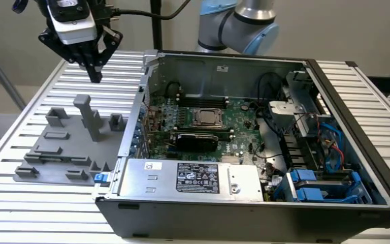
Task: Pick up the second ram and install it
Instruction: 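Reach for the second ram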
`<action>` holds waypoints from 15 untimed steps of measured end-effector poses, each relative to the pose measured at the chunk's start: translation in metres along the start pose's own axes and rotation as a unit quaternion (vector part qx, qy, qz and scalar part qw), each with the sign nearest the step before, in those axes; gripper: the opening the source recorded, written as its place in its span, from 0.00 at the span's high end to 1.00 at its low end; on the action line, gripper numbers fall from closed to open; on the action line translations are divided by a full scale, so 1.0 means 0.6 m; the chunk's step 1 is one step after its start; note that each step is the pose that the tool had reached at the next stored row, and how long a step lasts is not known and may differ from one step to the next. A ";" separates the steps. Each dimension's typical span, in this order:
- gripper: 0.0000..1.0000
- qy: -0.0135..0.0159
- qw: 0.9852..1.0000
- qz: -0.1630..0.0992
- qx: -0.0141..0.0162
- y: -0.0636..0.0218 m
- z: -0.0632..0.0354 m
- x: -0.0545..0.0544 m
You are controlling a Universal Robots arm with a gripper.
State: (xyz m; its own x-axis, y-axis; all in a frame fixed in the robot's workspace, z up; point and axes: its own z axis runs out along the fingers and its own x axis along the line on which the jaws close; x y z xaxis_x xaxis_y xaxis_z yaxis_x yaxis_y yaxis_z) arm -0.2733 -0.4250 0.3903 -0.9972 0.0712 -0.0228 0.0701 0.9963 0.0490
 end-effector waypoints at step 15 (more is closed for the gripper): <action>0.89 0.000 1.000 0.000 0.000 -0.013 0.007 0.114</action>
State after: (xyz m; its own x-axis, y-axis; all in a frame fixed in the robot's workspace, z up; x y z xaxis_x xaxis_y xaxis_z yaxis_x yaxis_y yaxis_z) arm -0.3417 -0.4275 0.3841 -0.9972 0.0711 -0.0228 0.0700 0.9963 0.0490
